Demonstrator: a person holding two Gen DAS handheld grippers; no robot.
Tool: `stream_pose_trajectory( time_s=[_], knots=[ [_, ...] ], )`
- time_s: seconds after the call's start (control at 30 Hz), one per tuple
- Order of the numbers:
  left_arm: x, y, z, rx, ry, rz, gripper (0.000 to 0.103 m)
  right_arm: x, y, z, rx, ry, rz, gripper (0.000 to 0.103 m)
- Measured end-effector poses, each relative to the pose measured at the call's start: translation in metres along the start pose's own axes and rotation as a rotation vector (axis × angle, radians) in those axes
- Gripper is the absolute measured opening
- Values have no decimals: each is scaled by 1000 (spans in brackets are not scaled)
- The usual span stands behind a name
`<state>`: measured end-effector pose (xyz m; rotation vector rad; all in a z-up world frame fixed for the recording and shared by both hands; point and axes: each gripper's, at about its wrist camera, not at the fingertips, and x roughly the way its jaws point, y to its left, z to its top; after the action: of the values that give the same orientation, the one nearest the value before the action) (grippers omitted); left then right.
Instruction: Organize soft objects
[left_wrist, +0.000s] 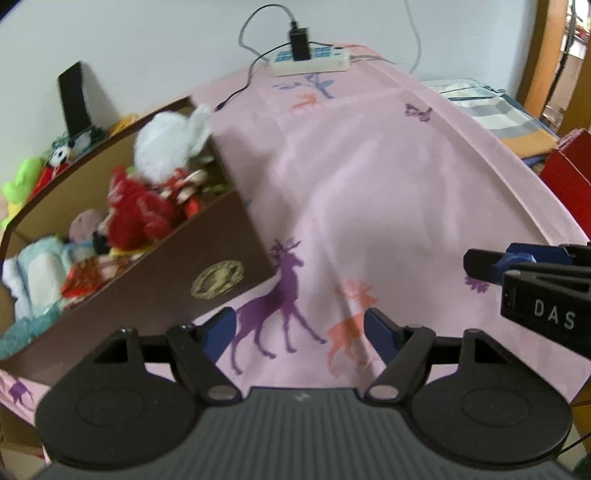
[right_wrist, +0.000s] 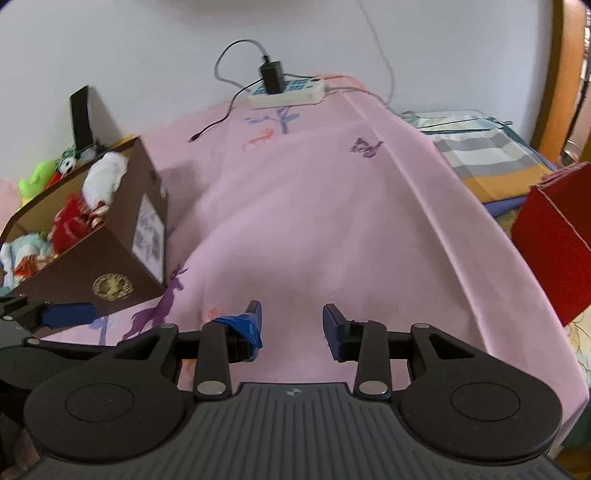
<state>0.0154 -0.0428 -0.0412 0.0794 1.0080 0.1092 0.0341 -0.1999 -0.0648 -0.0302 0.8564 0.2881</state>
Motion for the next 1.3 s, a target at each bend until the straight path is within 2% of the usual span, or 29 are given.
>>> stream_pose_trajectory(
  time_s=[0.27, 0.6, 0.93, 1.1, 1.3],
  knots=[
    [-12, 40, -13, -88, 5, 65, 78, 4, 43, 6, -104, 18, 91, 20],
    [-42, 102, -16, -212, -69, 122, 78, -6, 100, 25, -194, 6, 164, 20],
    [-68, 145, 22, -276, -209, 134, 81, -25, 136, 62, -218, -123, 125, 21],
    [-66, 156, 36, -287, -219, 151, 81, -21, 149, 71, -213, -155, 93, 21],
    [-54, 170, 36, -314, -192, 162, 81, -9, 157, 69, -198, -133, 68, 21]
  ],
)
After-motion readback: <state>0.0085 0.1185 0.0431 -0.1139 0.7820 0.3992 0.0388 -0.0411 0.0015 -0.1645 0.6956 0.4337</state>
